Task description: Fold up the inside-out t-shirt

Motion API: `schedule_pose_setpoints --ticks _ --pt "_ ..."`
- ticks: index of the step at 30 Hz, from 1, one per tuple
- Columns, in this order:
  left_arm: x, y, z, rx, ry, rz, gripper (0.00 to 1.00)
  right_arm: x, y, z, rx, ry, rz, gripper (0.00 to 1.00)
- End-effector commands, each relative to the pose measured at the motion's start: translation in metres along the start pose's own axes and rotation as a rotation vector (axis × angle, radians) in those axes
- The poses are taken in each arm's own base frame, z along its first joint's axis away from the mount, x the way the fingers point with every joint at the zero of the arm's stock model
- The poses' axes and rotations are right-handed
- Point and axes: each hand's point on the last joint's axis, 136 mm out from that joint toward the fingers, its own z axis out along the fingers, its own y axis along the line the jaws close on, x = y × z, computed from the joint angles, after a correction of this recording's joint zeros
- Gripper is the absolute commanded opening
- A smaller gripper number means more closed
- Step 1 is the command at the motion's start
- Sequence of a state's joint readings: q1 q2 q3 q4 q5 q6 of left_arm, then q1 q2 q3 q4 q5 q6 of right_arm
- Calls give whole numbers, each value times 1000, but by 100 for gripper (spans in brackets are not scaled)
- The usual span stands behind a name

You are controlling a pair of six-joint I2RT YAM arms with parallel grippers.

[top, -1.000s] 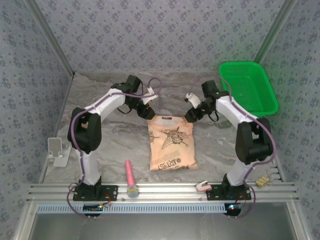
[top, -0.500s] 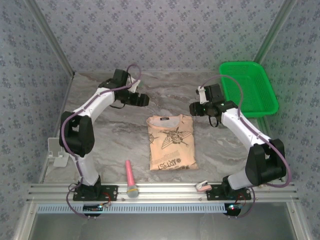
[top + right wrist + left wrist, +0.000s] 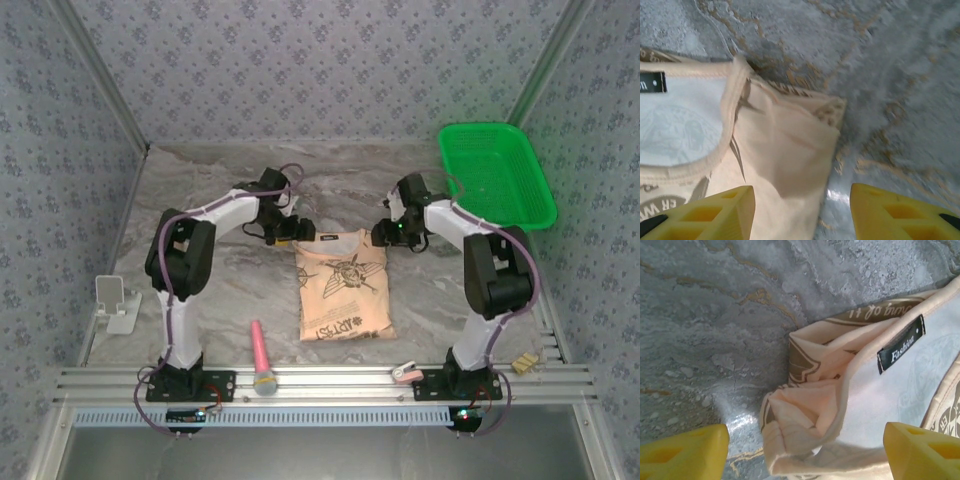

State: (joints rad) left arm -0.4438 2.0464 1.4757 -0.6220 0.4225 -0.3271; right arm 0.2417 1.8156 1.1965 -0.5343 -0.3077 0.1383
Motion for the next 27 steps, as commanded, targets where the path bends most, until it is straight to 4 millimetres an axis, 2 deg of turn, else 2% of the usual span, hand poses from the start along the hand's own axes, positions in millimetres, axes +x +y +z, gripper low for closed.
schedule_pose_setpoints --ticks 1,6,10,13,16,19,21,24,27 --pt "-13 -10 11 14 15 17 80 -11 14 4 -84 13 -18 54" --pt "-12 -19 28 20 40 37 80 -11 6 27 -87 88 17 54" --pt "0 -18 39 -1 122 36 76 5 4 33 -96 147 50 54" --pt "11 -18 39 -14 146 66 73 12 5 29 -106 170 52 55" --pt "24 -8 39 -73 188 99 71 16 0 26 -77 197 43 56" --pt "35 1 38 -112 221 117 69 15 -11 25 -20 215 45 57" --pt "37 5 35 -122 218 125 69 11 -7 21 -28 215 31 56" --pt "34 -10 31 -37 193 139 69 -4 0 5 -49 162 8 57" --pt "32 -22 37 24 215 151 69 -15 -7 -1 -33 144 22 57"
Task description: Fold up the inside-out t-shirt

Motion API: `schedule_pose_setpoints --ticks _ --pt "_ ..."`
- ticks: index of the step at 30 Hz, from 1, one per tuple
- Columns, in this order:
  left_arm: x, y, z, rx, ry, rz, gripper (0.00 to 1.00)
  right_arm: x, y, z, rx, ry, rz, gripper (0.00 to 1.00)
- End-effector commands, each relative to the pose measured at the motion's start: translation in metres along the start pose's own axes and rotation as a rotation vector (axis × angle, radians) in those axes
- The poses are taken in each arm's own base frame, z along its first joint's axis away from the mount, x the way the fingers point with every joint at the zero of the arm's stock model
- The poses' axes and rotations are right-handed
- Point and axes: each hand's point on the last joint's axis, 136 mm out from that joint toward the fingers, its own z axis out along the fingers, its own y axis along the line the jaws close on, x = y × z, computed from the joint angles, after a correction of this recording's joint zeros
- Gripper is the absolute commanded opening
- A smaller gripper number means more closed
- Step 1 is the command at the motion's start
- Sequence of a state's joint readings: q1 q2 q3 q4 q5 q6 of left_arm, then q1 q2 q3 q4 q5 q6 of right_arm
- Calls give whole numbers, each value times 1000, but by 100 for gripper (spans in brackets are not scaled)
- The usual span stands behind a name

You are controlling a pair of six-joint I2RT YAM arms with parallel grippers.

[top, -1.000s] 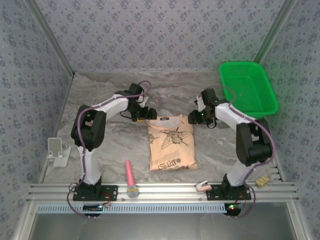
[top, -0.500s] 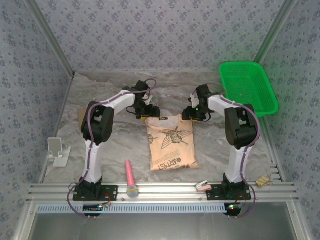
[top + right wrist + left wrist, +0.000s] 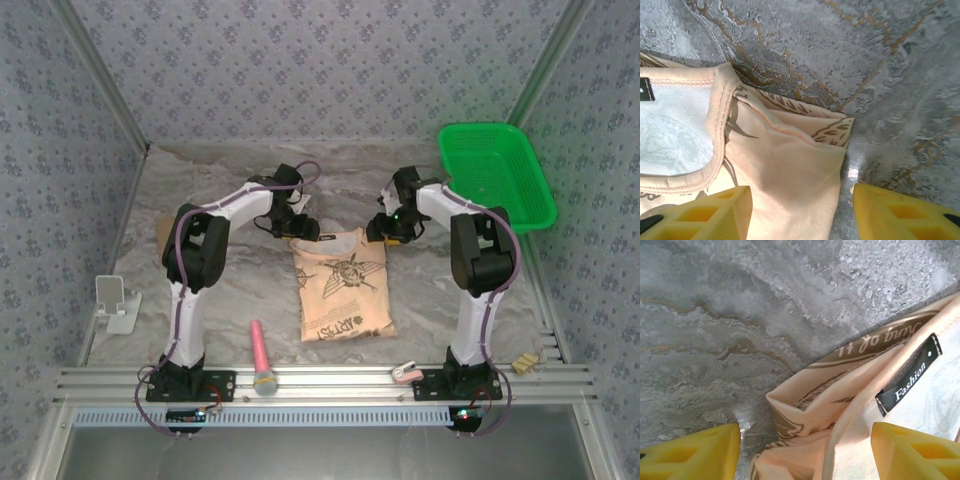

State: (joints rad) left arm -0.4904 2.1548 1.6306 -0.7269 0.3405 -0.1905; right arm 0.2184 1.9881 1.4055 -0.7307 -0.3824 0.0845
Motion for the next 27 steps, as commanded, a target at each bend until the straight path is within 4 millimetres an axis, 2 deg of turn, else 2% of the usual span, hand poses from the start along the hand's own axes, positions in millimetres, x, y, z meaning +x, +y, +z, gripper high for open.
schedule_pose_setpoints --ticks 1,7,13,14,15,19,23,26,27 --pt "36 -26 23 118 170 -1 69 -7 -6 -13 6 9 16 57" --pt "36 -42 30 164 203 36 63 4 12 15 -131 75 41 53" --pt "42 -41 39 135 252 49 55 15 23 40 -134 151 20 46" --pt "42 -40 40 130 254 51 51 15 25 42 -141 152 15 39" --pt "43 -39 41 118 260 56 47 15 29 41 -159 154 8 28" --pt "48 -36 43 111 288 70 35 14 32 39 -184 156 -1 2" --pt "55 -34 43 121 309 101 20 11 36 35 -240 149 7 0" --pt "58 -33 40 152 308 111 1 5 46 26 -313 104 -11 0" --pt "58 -33 38 166 306 113 0 2 50 21 -344 82 -23 0"
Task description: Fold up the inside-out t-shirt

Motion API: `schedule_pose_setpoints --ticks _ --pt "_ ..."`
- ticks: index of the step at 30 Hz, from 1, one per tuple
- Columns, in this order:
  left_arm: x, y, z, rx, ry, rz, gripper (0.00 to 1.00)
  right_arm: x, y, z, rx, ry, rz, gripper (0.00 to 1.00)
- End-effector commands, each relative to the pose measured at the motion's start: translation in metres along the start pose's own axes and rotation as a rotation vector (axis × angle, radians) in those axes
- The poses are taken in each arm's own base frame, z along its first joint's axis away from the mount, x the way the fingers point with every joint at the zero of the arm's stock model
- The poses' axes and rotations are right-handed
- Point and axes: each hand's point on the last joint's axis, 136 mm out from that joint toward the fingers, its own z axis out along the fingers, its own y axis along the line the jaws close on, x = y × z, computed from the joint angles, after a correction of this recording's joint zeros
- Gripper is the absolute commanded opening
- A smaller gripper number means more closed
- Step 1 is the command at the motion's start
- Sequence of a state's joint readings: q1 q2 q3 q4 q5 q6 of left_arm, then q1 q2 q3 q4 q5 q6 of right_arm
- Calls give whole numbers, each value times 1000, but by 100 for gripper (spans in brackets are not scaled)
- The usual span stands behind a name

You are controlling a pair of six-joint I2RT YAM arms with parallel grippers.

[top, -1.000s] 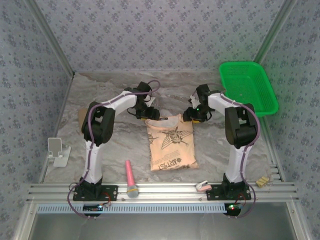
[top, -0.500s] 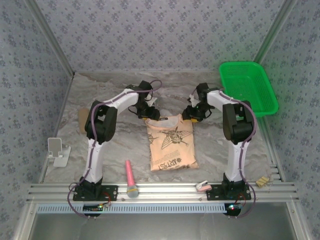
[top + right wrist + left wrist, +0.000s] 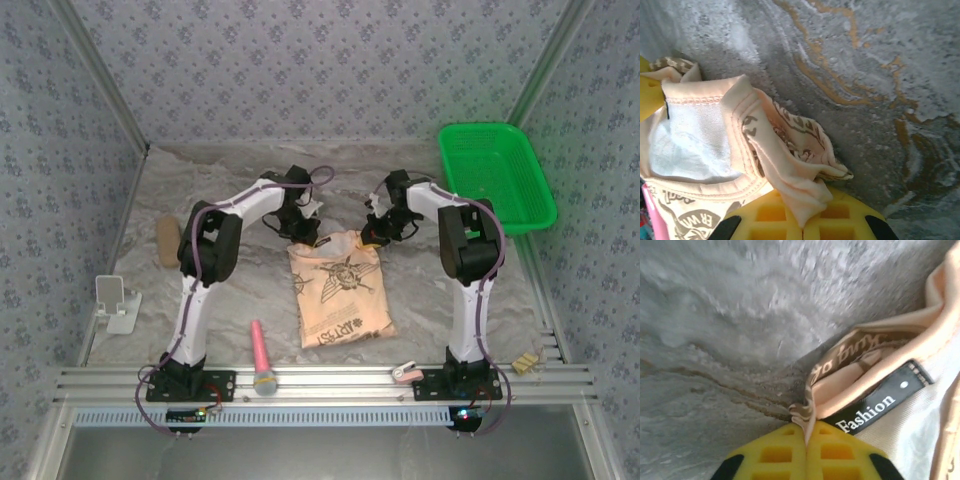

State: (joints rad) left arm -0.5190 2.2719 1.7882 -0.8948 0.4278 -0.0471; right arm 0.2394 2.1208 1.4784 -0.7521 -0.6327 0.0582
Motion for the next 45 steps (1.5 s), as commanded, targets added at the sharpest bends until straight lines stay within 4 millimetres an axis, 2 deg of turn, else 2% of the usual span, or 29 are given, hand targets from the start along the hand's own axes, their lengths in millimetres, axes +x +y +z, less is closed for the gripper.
schedule_pose_setpoints --ticks 1,3,5,9,11,15,18,19,22,24,26,27,29,30,31,32,33,34,35,37,39,40,41,43,45 --pt "41 -13 25 109 155 -11 0 -3 19 -9 -121 -36 -38 0" --pt "36 -10 9 116 123 -13 0 -10 26 -21 -152 -85 -62 0" --pt "28 -11 -15 137 63 -12 0 -16 34 -34 -192 -133 -77 0" --pt "9 -20 -75 187 -107 41 0 -28 49 -60 -228 -212 -136 0" --pt "0 -29 -104 210 -189 89 0 -40 58 -74 -229 -275 -190 0" --pt "-19 -44 -161 235 -340 193 0 -63 96 -111 -243 -392 -346 0" --pt "-31 -51 -204 206 -417 271 0 -76 136 -148 -230 -502 -531 0" --pt "-37 -59 -226 191 -455 315 0 -77 151 -164 -224 -542 -607 0" --pt "-39 -83 -282 136 -553 439 0 -68 190 -202 -155 -683 -867 0" --pt "-30 -97 -305 109 -614 522 0 -52 206 -218 -89 -764 -1032 0" --pt "-12 -108 -305 50 -621 614 0 -32 206 -216 14 -792 -1183 0" --pt "1 -115 -296 18 -613 687 0 -18 200 -205 58 -772 -1245 1" --pt "33 -124 -261 -32 -577 845 0 10 180 -179 123 -710 -1341 5" --pt "47 -129 -242 -72 -580 929 0 25 162 -159 151 -655 -1356 8" --pt "62 -126 -215 -110 -580 981 0 37 144 -142 189 -606 -1334 22" --pt "68 -123 -196 -153 -602 1010 1 44 127 -129 226 -565 -1290 38" --pt "77 -120 -171 -191 -622 1032 25 51 109 -119 268 -536 -1217 45" --pt "82 -115 -152 -233 -648 1024 74 61 91 -107 296 -499 -1138 47" --pt "86 -113 -139 -260 -662 997 99 71 80 -101 313 -473 -1084 48" --pt "108 -114 -112 -223 -581 959 100 95 67 -90 362 -426 -1055 51" --pt "123 -112 -106 -211 -517 899 100 112 64 -87 447 -387 -1131 57" --pt "129 -109 -108 -226 -496 874 100 118 68 -87 487 -374 -1194 66" --pt "133 -106 -111 -245 -487 858 100 123 73 -88 498 -361 -1243 68" --pt "145 -98 -114 -274 -452 871 100 136 88 -91 466 -305 -1384 69" --pt "155 -91 -102 -278 -396 930 100 138 100 -91 428 -297 -1487 70"
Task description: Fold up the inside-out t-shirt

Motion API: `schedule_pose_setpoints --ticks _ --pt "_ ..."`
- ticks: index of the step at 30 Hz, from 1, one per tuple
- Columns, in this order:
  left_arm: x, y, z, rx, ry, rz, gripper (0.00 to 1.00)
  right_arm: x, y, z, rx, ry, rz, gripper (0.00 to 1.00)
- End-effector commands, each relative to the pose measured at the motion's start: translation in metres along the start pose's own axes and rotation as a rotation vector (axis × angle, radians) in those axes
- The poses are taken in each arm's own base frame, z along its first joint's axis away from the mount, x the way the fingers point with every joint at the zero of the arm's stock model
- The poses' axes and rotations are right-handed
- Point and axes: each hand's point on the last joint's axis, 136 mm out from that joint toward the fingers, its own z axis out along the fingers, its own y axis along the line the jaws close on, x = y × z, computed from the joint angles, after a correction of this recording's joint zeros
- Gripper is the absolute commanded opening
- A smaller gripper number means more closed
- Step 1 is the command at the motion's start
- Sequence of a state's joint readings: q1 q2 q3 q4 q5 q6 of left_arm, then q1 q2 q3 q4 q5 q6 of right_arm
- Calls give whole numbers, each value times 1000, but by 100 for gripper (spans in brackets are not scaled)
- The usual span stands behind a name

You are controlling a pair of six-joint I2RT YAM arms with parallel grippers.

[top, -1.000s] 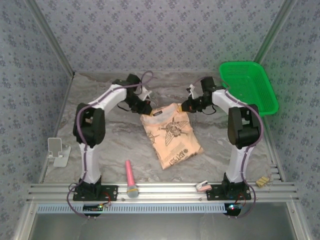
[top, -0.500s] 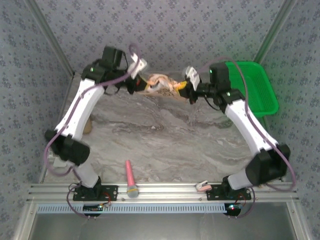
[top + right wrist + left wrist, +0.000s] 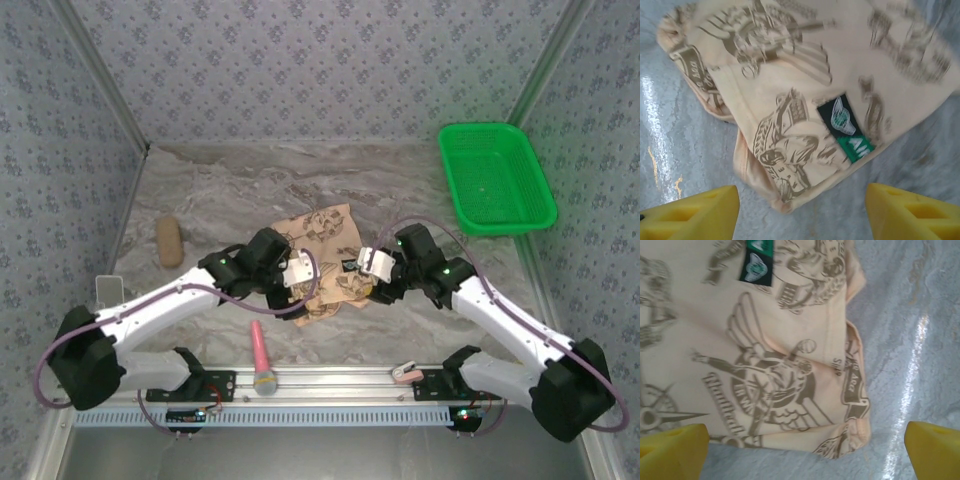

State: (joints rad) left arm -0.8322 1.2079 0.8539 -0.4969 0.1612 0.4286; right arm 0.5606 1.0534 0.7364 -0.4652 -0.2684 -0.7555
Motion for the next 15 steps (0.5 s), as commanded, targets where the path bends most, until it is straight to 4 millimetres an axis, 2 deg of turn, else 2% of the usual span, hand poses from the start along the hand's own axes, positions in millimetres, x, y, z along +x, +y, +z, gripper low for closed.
schedule_pose_setpoints --ticks 1,3,7,10,15 --pt "7 1 -1 -21 36 78 100 -10 -4 -8 -6 -3 -207 74" --pt "18 -12 14 52 92 137 98 -8 -5 3 -32 -16 -261 76" --pt "29 -38 42 107 134 316 96 28 -2 28 -135 110 -324 76" --pt "31 -38 56 95 133 427 96 52 0 43 -191 186 -334 78" --pt "51 -34 74 97 209 497 93 50 2 62 -167 122 -384 78"
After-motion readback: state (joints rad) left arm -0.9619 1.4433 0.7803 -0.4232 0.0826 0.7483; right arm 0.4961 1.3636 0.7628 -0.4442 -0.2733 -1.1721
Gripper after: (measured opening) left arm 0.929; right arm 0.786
